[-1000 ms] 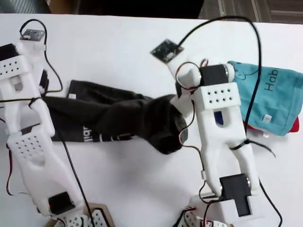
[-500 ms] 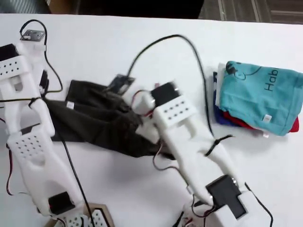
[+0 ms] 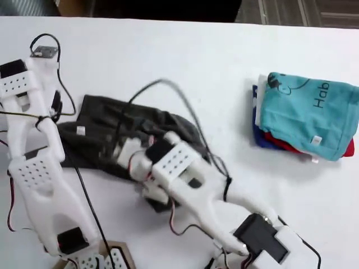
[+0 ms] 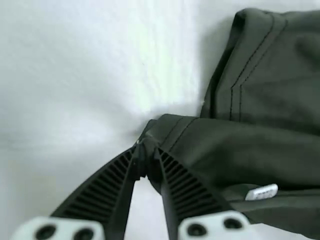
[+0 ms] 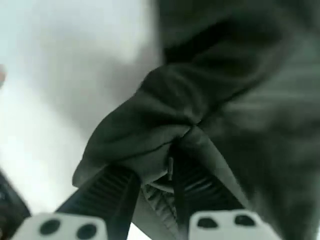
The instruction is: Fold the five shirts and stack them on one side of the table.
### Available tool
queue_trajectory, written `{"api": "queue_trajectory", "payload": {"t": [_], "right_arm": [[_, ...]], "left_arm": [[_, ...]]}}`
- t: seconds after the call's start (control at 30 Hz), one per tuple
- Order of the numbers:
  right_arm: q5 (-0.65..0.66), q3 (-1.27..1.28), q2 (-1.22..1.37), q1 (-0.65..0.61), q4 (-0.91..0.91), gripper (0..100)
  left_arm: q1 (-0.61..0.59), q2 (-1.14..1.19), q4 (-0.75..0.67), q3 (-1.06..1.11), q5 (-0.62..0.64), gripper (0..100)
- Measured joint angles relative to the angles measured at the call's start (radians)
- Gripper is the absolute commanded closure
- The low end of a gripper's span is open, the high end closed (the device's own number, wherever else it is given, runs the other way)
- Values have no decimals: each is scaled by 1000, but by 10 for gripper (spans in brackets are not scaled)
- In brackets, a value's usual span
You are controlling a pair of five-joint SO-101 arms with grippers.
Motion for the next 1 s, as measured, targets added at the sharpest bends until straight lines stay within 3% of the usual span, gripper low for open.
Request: {"api": "queue_trajectory", "payload": {"t": [0.23,0.43,0.57,0.8,1.0], "right_arm": [[212,17,0,-63,170,932],[262,17,0,-41,163,937],[264,23,0,72,34,981],[203,-17,2,374,-269,977],[180,-253,3,476,-364,977]], "left_arm": [[2,0,0,6,0,974],[2,0,0,8,0,974],[2,0,0,8,0,974],[2,0,0,8,0,974],[2,0,0,8,0,974]]}}
